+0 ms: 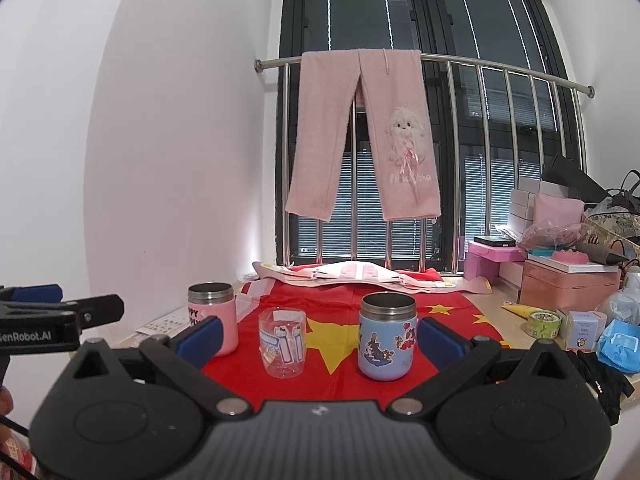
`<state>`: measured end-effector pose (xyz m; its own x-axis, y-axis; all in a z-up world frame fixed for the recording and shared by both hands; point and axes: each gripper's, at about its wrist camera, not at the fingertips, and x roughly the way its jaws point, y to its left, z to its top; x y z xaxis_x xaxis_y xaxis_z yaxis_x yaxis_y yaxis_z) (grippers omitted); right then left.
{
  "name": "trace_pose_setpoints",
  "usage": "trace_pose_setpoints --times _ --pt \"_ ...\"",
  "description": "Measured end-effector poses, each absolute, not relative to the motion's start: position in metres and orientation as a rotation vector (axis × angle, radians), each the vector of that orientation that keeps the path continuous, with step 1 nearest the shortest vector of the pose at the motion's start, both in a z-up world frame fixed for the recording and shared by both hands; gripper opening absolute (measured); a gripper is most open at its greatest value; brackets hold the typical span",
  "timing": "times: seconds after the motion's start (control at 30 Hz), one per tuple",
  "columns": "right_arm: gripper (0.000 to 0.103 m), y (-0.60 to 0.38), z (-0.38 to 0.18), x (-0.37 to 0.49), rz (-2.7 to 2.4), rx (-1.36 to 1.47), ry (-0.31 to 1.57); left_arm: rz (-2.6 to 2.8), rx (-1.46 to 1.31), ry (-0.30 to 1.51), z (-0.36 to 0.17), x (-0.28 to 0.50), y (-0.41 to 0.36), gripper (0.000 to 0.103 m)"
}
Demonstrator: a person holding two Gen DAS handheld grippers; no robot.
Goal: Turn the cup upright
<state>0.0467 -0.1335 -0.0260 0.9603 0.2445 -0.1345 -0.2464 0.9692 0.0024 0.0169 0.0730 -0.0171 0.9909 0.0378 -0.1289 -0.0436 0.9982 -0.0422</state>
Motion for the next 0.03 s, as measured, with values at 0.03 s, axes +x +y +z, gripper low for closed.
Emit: trace_pose_setpoints --times 0.03 --pt "0.103 -0.1336 -0.0260 0.0466 0.249 -0.014 0.134 0.041 -0.044 0.128 -0.0172 0.0166 0.0720 0.103"
